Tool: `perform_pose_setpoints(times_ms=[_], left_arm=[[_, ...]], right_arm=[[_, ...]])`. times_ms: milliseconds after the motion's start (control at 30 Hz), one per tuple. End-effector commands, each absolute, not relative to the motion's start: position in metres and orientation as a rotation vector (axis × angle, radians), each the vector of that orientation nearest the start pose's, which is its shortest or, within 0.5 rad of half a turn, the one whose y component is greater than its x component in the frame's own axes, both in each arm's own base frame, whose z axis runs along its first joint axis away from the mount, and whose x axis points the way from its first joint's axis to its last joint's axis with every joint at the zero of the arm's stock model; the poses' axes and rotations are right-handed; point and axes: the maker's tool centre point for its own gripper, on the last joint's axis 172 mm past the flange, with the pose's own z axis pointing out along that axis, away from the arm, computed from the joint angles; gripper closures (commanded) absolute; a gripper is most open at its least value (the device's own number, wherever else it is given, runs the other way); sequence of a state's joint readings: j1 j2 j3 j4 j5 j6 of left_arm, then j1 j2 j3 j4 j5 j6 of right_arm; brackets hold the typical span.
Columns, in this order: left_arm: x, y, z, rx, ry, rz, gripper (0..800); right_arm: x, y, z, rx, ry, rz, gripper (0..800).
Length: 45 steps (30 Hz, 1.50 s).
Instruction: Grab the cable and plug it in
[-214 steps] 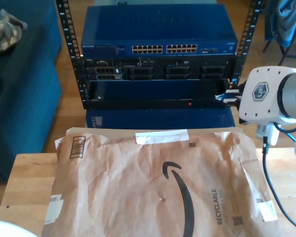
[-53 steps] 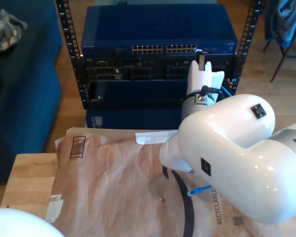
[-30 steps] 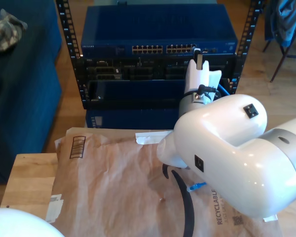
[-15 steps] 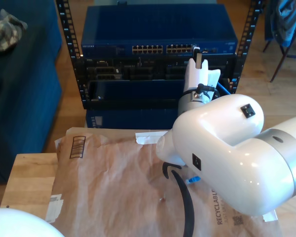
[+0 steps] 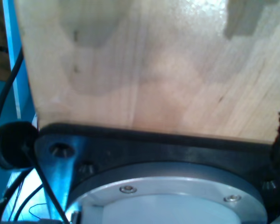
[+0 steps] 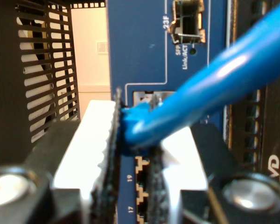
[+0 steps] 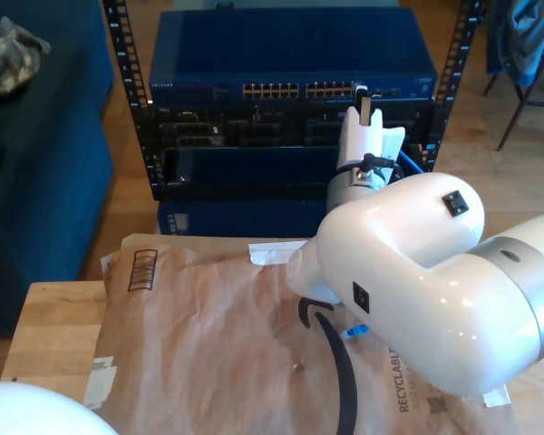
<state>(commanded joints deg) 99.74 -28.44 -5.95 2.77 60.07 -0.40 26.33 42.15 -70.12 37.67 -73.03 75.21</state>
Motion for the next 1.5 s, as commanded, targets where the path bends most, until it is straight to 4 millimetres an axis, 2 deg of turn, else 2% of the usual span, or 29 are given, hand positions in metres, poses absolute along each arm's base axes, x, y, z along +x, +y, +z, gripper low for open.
perform_pose_setpoints(times_ms=[333, 700, 967, 1333, 1367, 1433, 1500], left_arm=[[-0.03, 0.118, 0.029, 1.826, 2.108, -0.45, 0], [-0.03, 0.118, 0.028, 1.827, 2.109, -0.449, 0], [-0.03, 0.118, 0.029, 1.826, 2.108, -0.45, 0], [-0.03, 0.118, 0.029, 1.826, 2.108, -0.45, 0], [-0.03, 0.118, 0.029, 1.826, 2.108, -0.45, 0], [-0.03, 0.118, 0.029, 1.826, 2.108, -0.45, 0], [-0.03, 0.118, 0.029, 1.826, 2.108, -0.45, 0]], right_arm=[[0.665, 0.138, 0.277, -1.022, 1.259, -1.363, 800], [0.667, 0.136, 0.266, -1.034, 1.268, -1.366, 800], [0.676, 0.136, 0.273, -1.007, 1.261, -1.367, 800], [0.678, 0.136, 0.271, -1.007, 1.262, -1.367, 800], [0.678, 0.137, 0.273, -1.005, 1.259, -1.366, 758], [0.678, 0.136, 0.272, -1.005, 1.259, -1.366, 588], [0.677, 0.136, 0.27, -1.01, 1.261, -1.366, 495]])
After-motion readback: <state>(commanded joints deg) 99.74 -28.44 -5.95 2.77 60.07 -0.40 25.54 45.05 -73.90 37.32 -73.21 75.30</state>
